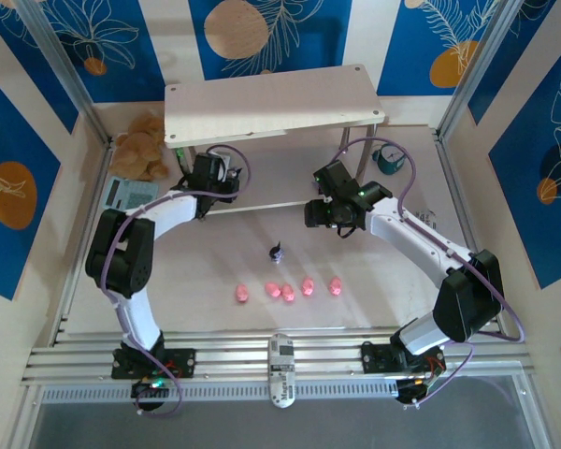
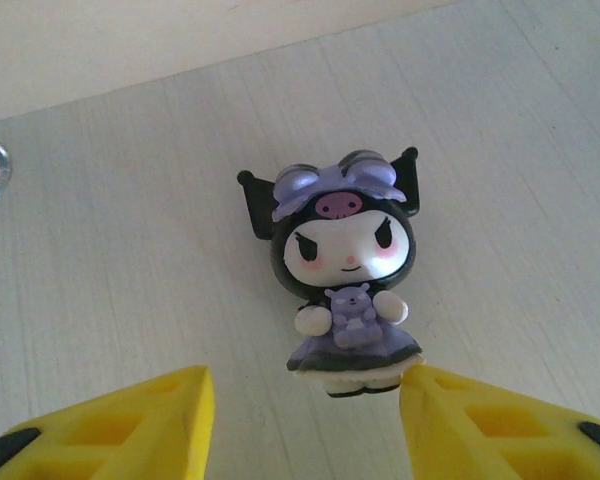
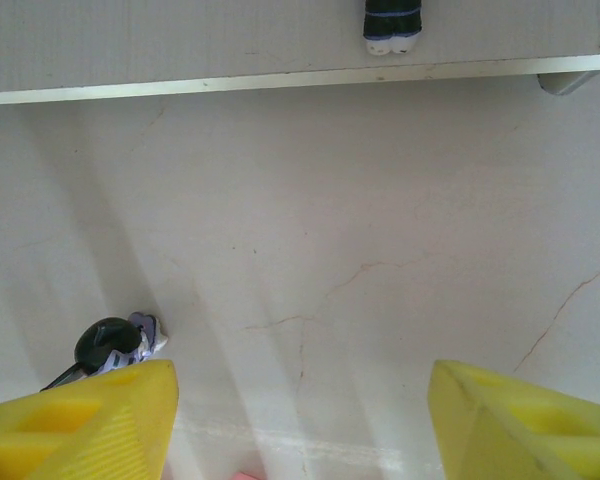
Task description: Place and organize the plastic toys onto the shelf
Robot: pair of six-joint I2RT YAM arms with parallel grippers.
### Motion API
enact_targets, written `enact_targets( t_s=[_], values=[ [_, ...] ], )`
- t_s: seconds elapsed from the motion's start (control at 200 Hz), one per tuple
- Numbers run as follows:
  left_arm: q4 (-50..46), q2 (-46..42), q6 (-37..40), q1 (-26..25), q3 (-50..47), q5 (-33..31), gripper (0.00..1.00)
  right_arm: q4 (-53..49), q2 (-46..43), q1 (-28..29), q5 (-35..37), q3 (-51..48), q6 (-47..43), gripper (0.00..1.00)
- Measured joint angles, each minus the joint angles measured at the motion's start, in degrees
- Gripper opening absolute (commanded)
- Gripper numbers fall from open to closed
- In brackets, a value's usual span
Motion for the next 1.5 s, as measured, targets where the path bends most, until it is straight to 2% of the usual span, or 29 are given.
enact_targets(
  t_s=[0.16,0.375,0.415,0.48,0.555,0.88,1.146,1.501],
  values=[
    [0.24,0.72,-0.04,-0.11,1.66,-0.57,0.52,0.20,-0.31,-0.59,-0.07,-0.35,0.00,0.68],
    [0.68,3.32,-0.52,-0.15,3.23,-0.48,0.43,0.44,-0.31,-0.94,-0.22,-0.92,-0.02,0.68],
    [0.66,3.93,-0.63,-0.17,3.54,-0.37,0.36,0.52,-0.31,-1.09,-0.22,-1.14,0.00,0.68],
    [0.63,4.74,-1.07,-0.17,3.76,-0.28,0.16,0.55,-0.31,-1.22,-0.22,-1.40,0.00,0.68],
    [0.87,4.96,-0.94,-0.15,3.80,-0.09,0.00,0.61,-0.31,-1.49,-0.24,-1.60,0.00,0.68],
    [1.53,3.98,-0.22,-0.28,2.38,1.84,0.00,1.53,-0.31,-1.95,-0.28,-1.77,0.00,0.68],
    [1.38,-6.54,-0.24,-0.68,-6.14,3.13,0.00,1.97,-0.31,-1.95,-0.68,-2.45,0.00,0.68],
    [-0.44,-15.04,-0.24,-3.08,-10.38,3.87,0.00,2.95,-0.70,-1.95,-1.31,-3.21,0.00,0.68]
  ],
)
